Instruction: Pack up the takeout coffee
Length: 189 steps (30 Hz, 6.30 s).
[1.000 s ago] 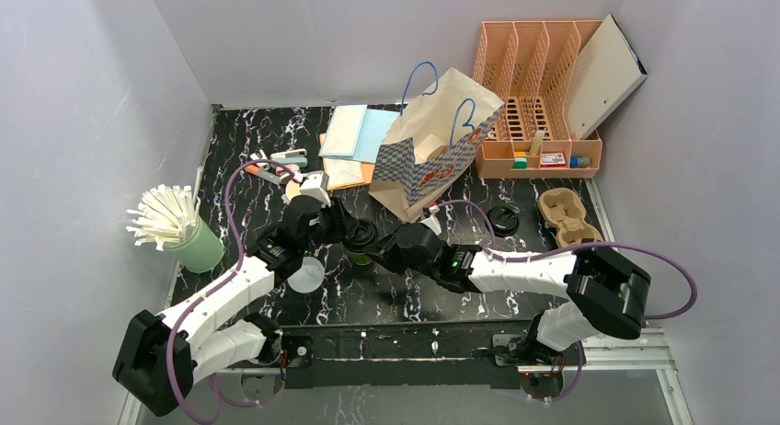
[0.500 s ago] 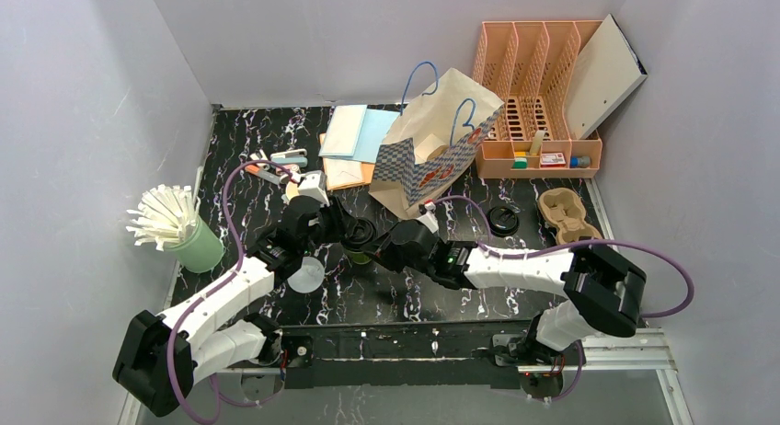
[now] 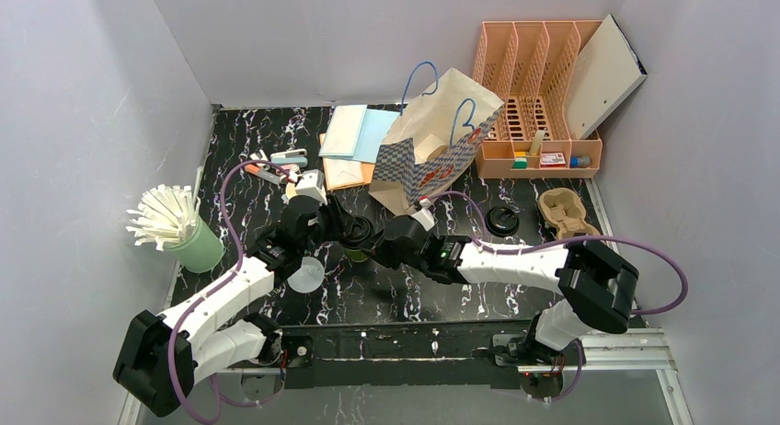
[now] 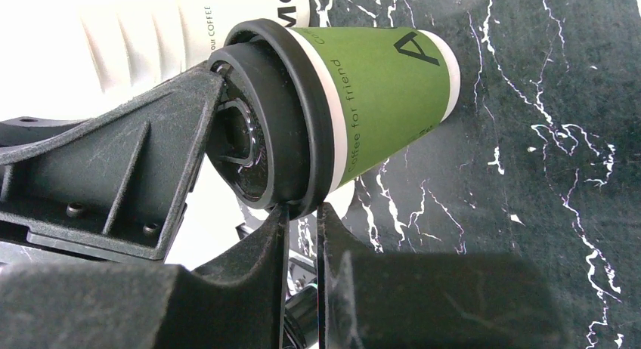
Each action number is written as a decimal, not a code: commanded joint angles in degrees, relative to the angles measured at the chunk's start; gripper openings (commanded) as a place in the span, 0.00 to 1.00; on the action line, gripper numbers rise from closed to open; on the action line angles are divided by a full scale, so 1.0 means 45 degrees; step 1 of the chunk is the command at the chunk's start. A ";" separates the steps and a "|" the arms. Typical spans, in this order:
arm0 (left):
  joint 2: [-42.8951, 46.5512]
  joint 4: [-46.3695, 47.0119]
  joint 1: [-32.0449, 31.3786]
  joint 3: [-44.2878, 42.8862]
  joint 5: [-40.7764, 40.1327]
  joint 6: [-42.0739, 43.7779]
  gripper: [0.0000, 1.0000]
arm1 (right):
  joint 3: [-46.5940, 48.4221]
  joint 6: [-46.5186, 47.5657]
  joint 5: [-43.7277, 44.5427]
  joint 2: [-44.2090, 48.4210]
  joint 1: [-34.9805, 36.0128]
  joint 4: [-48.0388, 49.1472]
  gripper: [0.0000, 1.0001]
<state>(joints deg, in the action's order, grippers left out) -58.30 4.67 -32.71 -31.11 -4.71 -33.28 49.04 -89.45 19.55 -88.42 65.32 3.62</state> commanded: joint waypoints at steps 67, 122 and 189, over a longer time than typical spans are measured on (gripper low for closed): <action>-0.0969 -0.4802 -0.0544 -0.2034 0.1322 0.0654 0.37 | 0.1942 0.4399 0.3734 -0.1232 0.0238 -0.7111 0.14; -0.5247 0.0559 -0.0232 -0.2771 0.0225 0.0962 0.43 | -0.4150 1.0264 -0.7809 0.2664 -0.5880 0.4600 0.98; 0.0835 -0.1178 -0.0231 0.0821 0.3864 -0.2412 0.36 | 0.0139 1.8053 0.2400 0.3602 -0.1048 -0.2511 0.26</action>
<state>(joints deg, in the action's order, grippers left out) -53.76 -5.23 -33.91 -28.75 11.35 -42.81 44.05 -12.82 12.12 -73.93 55.99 0.89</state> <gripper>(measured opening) 0.366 0.399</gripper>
